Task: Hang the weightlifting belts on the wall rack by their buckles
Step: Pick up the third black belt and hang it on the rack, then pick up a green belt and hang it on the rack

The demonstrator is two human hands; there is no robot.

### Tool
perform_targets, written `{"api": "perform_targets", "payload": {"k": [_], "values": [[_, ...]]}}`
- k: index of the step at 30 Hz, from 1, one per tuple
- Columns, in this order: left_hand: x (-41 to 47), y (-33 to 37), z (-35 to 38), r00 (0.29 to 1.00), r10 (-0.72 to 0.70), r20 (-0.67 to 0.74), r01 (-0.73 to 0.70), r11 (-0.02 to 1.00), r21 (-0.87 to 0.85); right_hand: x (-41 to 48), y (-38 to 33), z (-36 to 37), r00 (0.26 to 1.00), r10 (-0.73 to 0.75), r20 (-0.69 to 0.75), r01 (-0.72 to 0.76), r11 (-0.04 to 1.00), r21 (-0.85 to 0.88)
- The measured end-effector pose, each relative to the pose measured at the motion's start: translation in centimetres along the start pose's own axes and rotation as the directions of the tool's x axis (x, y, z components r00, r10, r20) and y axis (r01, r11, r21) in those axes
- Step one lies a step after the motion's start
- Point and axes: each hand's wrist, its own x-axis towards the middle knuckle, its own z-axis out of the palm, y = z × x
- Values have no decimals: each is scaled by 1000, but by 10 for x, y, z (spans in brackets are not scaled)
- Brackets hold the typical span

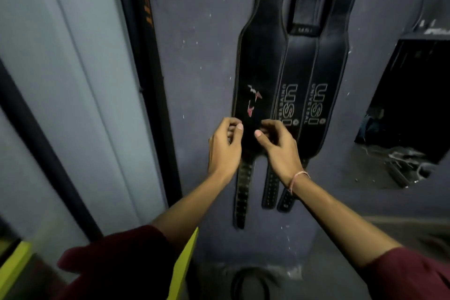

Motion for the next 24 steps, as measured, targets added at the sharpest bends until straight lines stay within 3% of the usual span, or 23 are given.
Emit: {"api": "perform_targets", "payload": {"k": [7,11,17,24], "values": [[-112,-63,-1,979,-201,-41,202,978,46,-99,78,20,969,187,163,-197,979,49],[-188,-114,8,933,-353,-68,359,926,114,-163,132,24,912,309,269,-333,942,46],[-338,-203,2,811,-582,-63,580,786,213,-262,222,43,781,489,389,-521,853,-27],[-475,-308,-35,612,-790,-41,754,567,330,-380,324,100,532,692,488,-712,677,-186]]}}
